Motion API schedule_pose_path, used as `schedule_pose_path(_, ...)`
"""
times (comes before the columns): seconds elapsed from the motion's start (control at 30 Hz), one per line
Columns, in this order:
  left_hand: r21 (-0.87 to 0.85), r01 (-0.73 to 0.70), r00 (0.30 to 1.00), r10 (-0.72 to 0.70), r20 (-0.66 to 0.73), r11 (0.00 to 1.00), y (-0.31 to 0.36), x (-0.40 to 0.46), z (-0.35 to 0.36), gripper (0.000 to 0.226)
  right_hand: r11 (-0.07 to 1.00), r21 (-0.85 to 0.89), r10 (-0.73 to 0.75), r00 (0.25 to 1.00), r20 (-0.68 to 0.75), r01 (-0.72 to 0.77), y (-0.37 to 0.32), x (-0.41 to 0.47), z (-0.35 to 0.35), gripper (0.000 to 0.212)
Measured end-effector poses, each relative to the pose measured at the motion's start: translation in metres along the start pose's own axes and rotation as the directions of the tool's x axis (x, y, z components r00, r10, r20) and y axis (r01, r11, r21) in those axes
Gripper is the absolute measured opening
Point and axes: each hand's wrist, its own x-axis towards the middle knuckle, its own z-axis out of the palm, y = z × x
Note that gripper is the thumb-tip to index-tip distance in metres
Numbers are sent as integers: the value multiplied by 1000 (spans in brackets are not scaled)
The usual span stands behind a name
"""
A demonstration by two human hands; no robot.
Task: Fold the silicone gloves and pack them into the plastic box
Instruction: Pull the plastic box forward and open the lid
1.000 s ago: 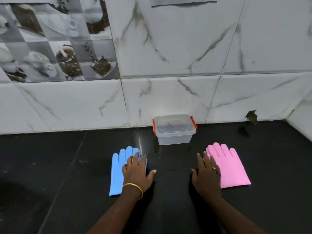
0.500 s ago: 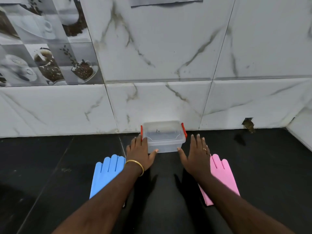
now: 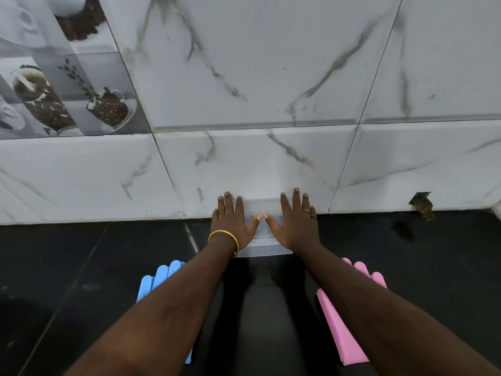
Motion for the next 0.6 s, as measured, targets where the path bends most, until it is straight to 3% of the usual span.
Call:
schedule_pose_path(0.17,52,-23,1000,23,-9,998,-3,4,10,92,996,-87,-27,999,37,30,2,3,7,85)
schedule_pose_path(0.6,42,-30,1000,29,9,999,-7,-46,18,93,996,-86,19,997,81,-12,-5,-52,3,87)
